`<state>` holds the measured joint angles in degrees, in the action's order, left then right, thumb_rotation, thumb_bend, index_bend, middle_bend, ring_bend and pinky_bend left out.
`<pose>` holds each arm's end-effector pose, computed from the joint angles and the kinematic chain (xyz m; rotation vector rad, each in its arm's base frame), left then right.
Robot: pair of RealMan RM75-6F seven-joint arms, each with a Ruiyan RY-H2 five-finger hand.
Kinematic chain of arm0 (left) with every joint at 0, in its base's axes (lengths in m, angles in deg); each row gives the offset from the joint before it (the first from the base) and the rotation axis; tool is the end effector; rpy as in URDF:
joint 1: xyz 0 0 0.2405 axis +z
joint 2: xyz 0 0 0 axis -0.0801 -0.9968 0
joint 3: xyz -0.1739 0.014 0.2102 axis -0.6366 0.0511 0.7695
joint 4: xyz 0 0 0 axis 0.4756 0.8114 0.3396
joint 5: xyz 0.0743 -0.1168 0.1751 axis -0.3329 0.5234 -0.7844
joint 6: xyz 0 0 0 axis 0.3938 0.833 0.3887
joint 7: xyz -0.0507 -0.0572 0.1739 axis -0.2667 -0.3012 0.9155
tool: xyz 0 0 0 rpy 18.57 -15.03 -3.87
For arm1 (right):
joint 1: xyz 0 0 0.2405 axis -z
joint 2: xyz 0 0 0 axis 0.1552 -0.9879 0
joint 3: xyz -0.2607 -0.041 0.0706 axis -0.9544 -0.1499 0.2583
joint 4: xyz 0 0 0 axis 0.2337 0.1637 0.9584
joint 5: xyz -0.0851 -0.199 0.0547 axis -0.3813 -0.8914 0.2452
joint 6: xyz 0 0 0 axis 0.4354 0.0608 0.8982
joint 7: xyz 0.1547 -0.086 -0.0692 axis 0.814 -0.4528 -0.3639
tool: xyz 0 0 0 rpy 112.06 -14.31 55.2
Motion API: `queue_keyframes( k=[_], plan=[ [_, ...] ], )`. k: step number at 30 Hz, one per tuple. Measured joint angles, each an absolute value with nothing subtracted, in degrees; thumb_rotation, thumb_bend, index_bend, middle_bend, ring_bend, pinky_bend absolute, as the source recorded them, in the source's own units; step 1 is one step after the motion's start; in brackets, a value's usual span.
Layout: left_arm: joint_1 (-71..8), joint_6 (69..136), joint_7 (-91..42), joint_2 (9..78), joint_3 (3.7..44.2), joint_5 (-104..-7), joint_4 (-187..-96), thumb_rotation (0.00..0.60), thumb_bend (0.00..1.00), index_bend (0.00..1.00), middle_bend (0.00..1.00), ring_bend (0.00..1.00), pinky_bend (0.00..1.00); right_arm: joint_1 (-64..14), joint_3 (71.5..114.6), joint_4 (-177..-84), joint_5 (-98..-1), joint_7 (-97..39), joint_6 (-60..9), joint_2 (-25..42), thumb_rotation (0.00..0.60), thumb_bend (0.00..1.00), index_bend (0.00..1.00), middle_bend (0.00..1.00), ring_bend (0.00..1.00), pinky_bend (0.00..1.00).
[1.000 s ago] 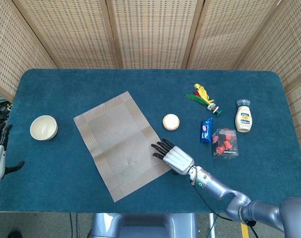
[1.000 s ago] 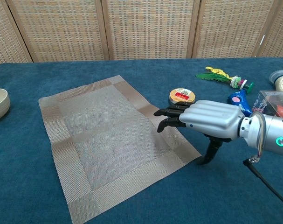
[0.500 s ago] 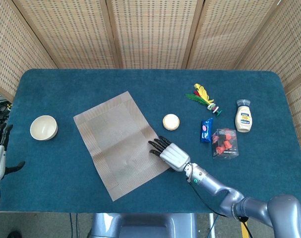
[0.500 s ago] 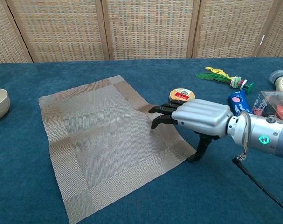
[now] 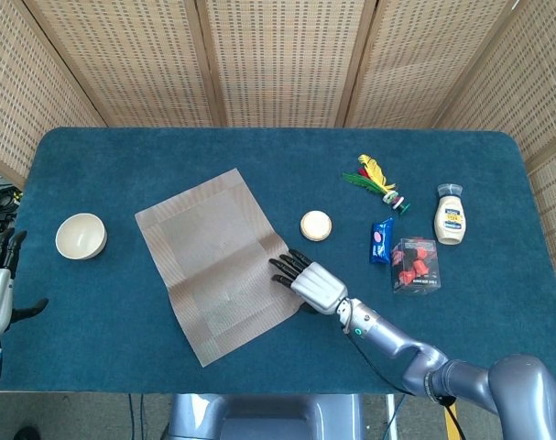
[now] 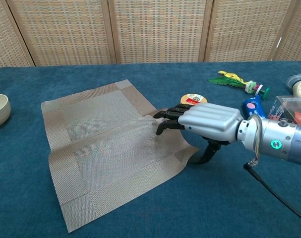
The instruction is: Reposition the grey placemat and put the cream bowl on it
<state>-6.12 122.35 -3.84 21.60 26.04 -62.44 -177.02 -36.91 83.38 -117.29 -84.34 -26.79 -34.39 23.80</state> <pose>-0.2994 0.2613 0.1635 -1.2782 -0.8948 -0.7229 -0.1389 -0.3700 -0.1186 2.3018 -0.6214 1.0286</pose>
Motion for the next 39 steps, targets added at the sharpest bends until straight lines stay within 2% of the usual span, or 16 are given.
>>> queue_keyframes(
  k=[10, 13, 18, 21, 29, 39],
  plan=[
    [-5.9, 122.4, -3.8, 21.6, 25.9, -62.7, -177.1, 0.6, 0.0, 0.0, 0.0, 0.0, 0.0, -37.3, 82.2, -115.4, -84.5, -26.1, -33.7, 24.5, 0.6, 0.61, 0.21, 0.0, 0.0, 0.0],
    [-5.8, 122.4, -3.8, 21.5, 25.8, -62.8, -177.1, 0.6, 0.0, 0.0, 0.0, 0.0, 0.0, -37.5, 82.1, -114.6, -84.5, -26.0, -33.5, 24.8, 0.6, 0.63, 0.27, 0.0, 0.0, 0.0],
    [-5.7, 122.4, -4.3, 21.4, 25.6, -62.7, -177.1, 0.6, 0.0, 0.0, 0.0, 0.0, 0.0, -37.8, 82.0, -113.8, -84.6, -25.1, -33.1, 25.1, 0.6, 0.65, 0.48, 0.0, 0.0, 0.0],
    [-5.7, 122.3, -4.4, 21.3, 25.5, -62.6, -177.1, 0.6, 0.0, 0.0, 0.0, 0.0, 0.0, -37.8, 81.7, -113.3, -84.8, -24.6, -32.4, 25.3, 0.6, 0.66, 0.57, 0.0, 0.0, 0.0],
    [-5.6, 122.0, -4.9, 21.0, 25.6, -63.2, -177.2, 0.6, 0.0, 0.0, 0.0, 0.0, 0.0, -37.8, 80.8, -113.2, -85.5, -23.5, -31.4, 25.1, 0.6, 0.68, 0.67, 0.0, 0.0, 0.0],
    [-5.1, 122.2, -6.9, 20.2, 25.9, -64.8, -177.8, 0.6, 0.0, 0.0, 0.0, 0.0, 0.0, -36.2, 76.9, -117.8, -91.4, -23.3, -22.9, 21.3, 0.6, 0.68, 0.69, 0.0, 0.0, 0.0]
  ],
)
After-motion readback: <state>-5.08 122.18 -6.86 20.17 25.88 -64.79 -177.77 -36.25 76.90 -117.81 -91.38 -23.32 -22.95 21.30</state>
